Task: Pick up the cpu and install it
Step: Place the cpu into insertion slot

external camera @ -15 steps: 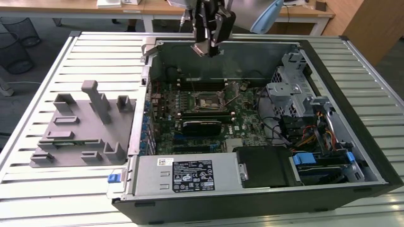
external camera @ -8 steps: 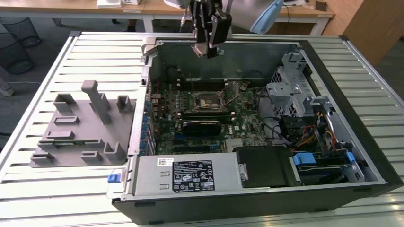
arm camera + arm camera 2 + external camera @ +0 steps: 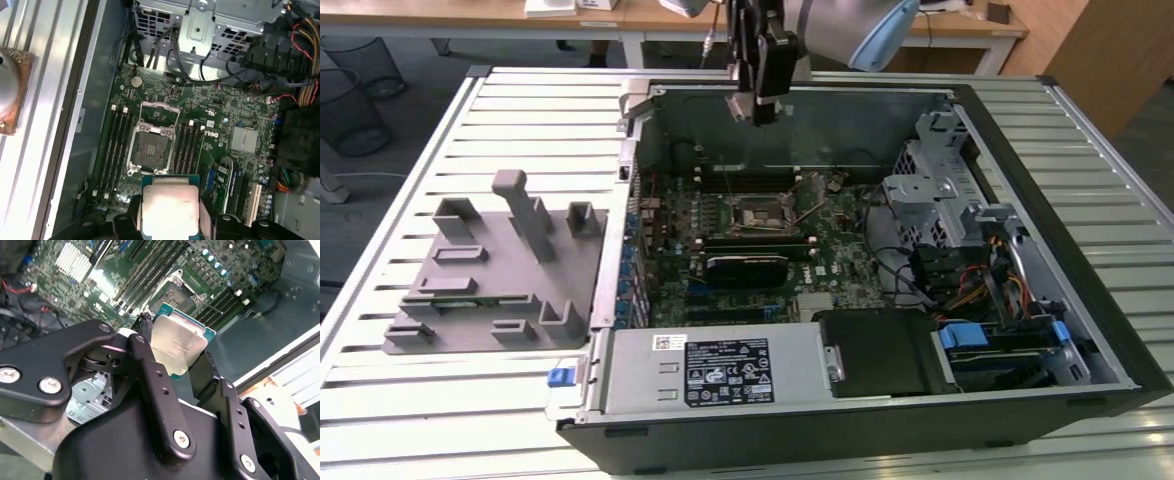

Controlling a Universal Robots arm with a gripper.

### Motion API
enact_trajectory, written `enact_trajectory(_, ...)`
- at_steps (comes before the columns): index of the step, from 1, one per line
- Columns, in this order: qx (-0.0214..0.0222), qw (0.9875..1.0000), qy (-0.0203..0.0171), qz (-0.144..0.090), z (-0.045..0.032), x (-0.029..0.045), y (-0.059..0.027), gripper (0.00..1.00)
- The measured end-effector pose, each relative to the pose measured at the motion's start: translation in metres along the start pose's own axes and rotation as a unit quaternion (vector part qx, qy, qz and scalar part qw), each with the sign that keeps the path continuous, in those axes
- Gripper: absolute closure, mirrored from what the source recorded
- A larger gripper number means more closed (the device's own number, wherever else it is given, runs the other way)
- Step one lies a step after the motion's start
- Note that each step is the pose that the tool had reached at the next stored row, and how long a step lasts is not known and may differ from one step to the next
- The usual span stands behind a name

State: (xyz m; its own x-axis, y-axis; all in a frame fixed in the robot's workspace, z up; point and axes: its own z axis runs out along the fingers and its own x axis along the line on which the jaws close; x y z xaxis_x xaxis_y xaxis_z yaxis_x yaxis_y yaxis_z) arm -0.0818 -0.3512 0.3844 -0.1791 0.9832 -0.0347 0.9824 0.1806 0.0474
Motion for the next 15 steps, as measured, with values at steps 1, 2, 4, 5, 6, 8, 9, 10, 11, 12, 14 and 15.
enact_trajectory(1,0.0003,1.0000,-0.0004,0.008,0.0002,0.0000,0.0000,0.46)
enact_trajectory(2,0.0006,0.9999,-0.0008,0.017,0.0005,0.0000,0.0000,0.46)
enact_trajectory(4,0.0012,0.9994,-0.0016,0.034,0.0010,0.0000,-0.0001,0.46)
enact_trajectory(5,0.0015,0.9991,-0.0021,0.043,0.0012,0.0000,-0.0001,0.46)
enact_trajectory(6,0.0018,0.9987,-0.0024,0.052,0.0015,0.0001,-0.0001,0.46)
enact_trajectory(8,0.0024,0.9976,-0.0033,0.069,0.0020,0.0001,-0.0001,0.46)
enact_trajectory(9,0.0027,0.9969,-0.0037,0.078,0.0023,0.0001,-0.0001,0.46)
enact_trajectory(10,0.0031,0.9961,-0.0042,0.088,0.0026,0.0001,-0.0001,0.46)
enact_trajectory(11,0.0034,0.9953,-0.0046,0.097,0.0029,0.0001,-0.0001,0.46)
enact_trajectory(12,0.0037,0.9943,-0.0051,0.106,0.0030,0.0001,-0.0002,0.46)
enact_trajectory(14,0.0043,0.9923,-0.0059,0.124,0.0032,0.0001,-0.0002,0.46)
enact_trajectory(15,0.0046,0.9912,-0.0063,0.132,0.0033,0.0001,-0.0002,0.46)
